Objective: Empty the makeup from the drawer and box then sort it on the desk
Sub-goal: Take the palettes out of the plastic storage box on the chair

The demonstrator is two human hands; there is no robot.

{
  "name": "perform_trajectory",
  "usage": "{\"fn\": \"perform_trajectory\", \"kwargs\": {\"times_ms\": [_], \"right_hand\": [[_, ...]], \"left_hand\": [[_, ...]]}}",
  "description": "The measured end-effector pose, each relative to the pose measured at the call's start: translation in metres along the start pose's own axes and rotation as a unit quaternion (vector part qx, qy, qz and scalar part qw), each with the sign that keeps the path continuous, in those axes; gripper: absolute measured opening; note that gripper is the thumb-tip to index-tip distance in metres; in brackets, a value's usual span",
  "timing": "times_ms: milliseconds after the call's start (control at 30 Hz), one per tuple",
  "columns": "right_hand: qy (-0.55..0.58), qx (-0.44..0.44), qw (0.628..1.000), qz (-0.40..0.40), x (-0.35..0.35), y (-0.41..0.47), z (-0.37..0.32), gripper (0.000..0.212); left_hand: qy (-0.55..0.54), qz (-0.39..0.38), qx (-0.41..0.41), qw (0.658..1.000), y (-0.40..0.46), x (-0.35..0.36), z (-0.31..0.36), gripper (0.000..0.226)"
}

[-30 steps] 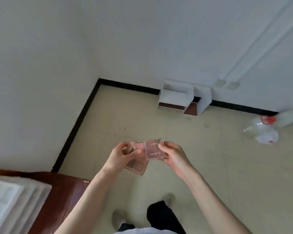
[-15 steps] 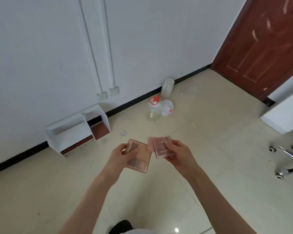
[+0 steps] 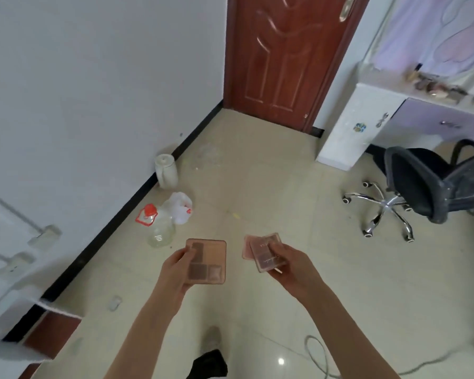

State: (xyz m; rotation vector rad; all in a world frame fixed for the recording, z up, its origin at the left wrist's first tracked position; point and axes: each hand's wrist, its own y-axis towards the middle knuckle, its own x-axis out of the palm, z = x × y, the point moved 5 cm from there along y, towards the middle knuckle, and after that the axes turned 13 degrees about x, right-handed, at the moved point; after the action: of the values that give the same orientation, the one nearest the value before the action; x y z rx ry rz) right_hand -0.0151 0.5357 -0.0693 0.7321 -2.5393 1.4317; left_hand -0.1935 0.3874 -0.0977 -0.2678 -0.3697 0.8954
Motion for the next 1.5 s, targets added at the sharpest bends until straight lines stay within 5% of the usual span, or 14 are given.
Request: {"fn": "perform_trajectory", "kwargs": {"times_ms": [167, 333, 900, 1500], "right_hand": [[0.101, -0.034, 0.994, 0.016, -0.019, 0.042, -0.092, 0.035], [0.172, -0.085, 0.979, 0.063, -0.067, 0.076, -0.177, 0.014], [0.218, -0.131, 0.956, 0.143, -0.276, 0.191, -0.497, 0.015], [0.254, -0.128, 0.947, 0.151, -0.398, 0.354, -0.815, 0.019]], "left_hand": [[0.031, -0.074, 0.007, 0.997, 0.112, 0.089, 0.049, 0.022], [0.059, -0.149, 0.004, 0.987, 0.188, 0.201, 0.074, 0.015], [0.112, -0.215, -0.061, 0.968, 0.377, 0.579, 0.066, 0.023], [0.110, -0.246, -0.083, 0.960, 0.632, 0.913, 0.106, 0.016]]}}
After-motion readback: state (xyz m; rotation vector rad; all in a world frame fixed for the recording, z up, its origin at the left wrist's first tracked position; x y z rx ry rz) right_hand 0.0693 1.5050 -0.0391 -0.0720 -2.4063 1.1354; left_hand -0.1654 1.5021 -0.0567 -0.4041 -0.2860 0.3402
